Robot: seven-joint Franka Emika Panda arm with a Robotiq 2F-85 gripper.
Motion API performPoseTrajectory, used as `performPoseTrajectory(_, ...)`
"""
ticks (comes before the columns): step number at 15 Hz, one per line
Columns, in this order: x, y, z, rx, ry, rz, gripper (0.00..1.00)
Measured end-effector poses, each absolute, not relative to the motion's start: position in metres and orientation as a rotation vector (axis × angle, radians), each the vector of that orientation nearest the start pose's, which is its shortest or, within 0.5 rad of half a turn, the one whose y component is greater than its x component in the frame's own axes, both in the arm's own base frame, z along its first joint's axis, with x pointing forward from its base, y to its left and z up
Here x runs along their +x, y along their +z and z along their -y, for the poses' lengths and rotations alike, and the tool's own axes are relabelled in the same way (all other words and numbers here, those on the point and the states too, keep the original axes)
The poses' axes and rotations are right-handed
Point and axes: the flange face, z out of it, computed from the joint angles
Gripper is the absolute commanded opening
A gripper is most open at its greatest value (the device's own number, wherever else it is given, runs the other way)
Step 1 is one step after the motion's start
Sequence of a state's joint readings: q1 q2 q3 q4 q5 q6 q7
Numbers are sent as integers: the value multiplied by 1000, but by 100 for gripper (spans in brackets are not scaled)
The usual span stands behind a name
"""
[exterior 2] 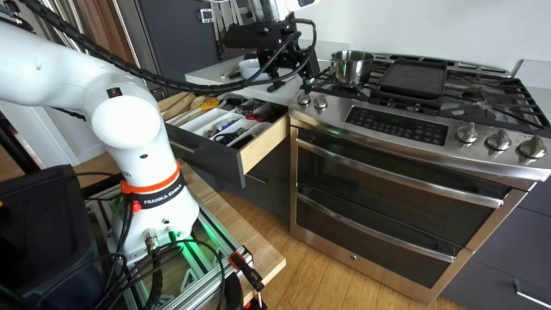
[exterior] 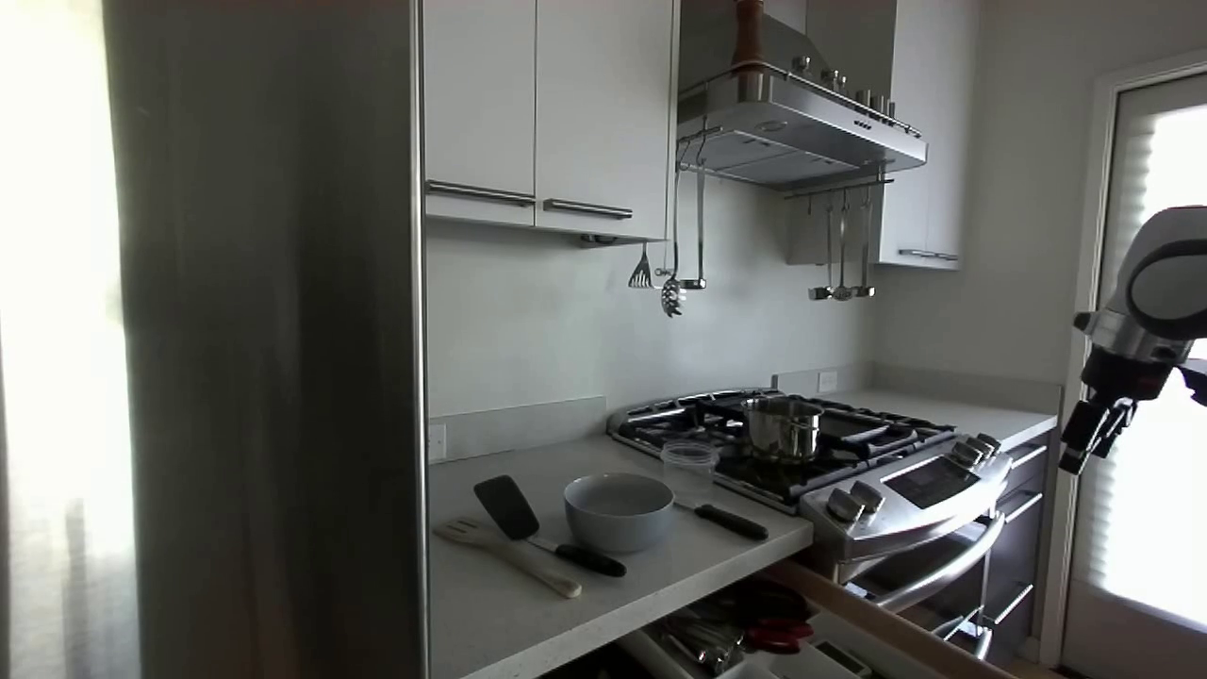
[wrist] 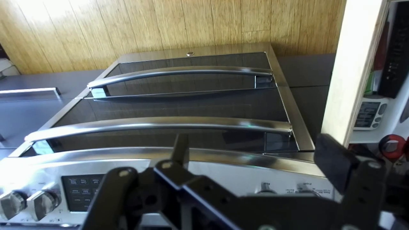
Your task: Move the white bowl backwards
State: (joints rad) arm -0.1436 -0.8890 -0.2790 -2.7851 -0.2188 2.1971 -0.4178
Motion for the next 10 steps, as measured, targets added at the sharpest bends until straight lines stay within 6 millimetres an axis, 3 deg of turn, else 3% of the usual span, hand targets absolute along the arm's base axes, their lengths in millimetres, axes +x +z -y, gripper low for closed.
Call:
performPoseTrajectory(3,313,502,111,-3191,-525,349,100)
performPoseTrajectory(7,364,557,38,-3105,-536,411,100)
performPoseTrajectory(10,397,583,-26,-3039,-371,418,100)
